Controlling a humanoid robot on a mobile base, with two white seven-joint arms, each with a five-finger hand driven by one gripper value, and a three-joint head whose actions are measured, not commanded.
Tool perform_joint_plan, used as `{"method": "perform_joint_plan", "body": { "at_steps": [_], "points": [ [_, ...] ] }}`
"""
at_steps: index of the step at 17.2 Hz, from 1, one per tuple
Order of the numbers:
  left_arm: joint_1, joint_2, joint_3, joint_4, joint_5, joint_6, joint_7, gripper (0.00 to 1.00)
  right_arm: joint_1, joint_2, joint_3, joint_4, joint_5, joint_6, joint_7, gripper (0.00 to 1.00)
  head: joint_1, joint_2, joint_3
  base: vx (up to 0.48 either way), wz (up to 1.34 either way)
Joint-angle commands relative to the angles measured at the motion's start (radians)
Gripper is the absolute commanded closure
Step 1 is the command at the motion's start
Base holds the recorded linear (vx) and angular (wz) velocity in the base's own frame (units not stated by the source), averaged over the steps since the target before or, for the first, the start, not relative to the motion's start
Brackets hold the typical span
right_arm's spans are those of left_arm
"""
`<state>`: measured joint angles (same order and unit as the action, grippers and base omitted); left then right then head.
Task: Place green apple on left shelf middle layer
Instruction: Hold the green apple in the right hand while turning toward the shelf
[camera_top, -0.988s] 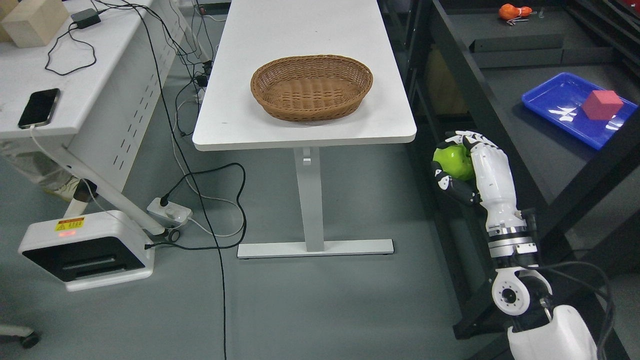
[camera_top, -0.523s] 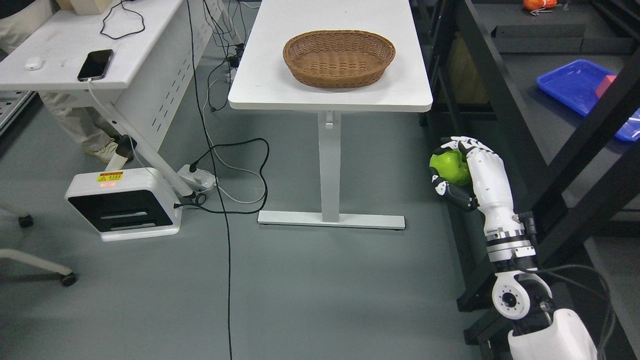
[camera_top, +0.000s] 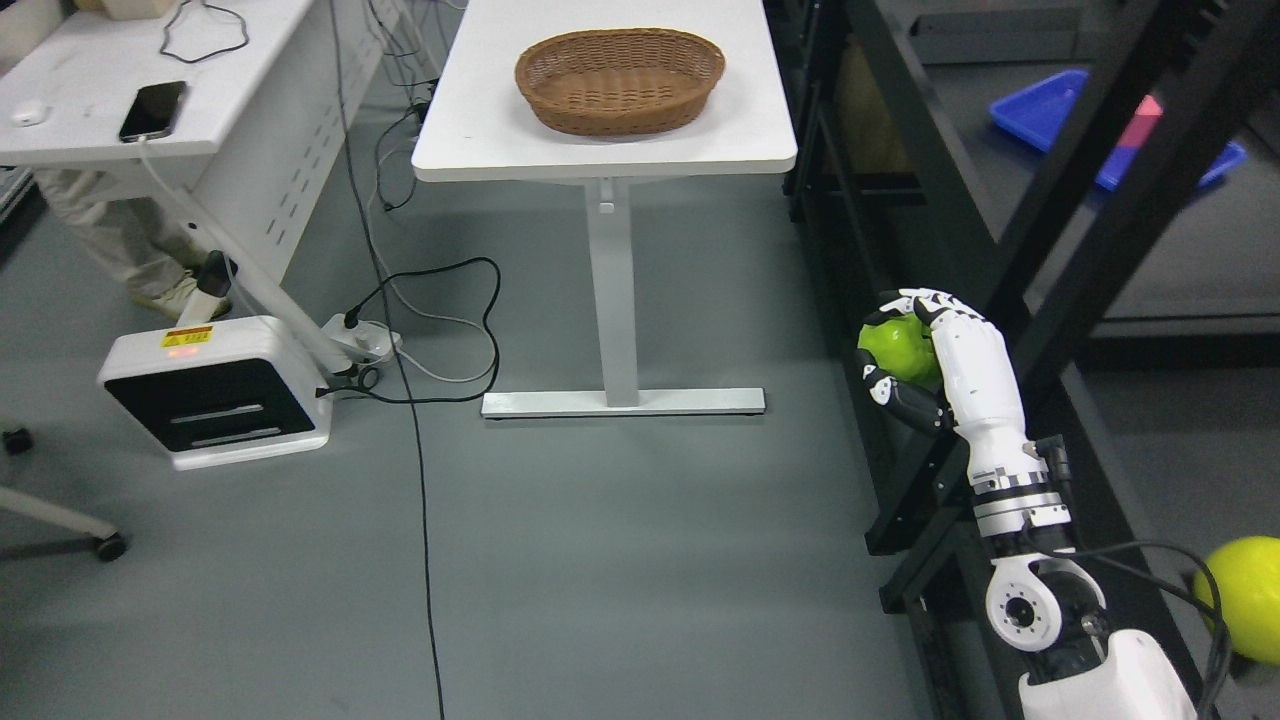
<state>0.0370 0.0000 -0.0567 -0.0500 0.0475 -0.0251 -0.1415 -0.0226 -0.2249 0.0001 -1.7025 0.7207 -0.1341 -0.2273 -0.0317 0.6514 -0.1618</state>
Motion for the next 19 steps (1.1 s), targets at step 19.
{"method": "perform_joint_plan", "body": {
  "at_steps": [19],
  "points": [
    [0.000,0.018,0.000,-0.001,0.000,0.001,0.000,0.00,0.006,-0.002,0.024,0.001,0.000,-0.004,-0.003,1.00,0.0000,0.000,0.000,0.036,-0.83]
  ]
}}
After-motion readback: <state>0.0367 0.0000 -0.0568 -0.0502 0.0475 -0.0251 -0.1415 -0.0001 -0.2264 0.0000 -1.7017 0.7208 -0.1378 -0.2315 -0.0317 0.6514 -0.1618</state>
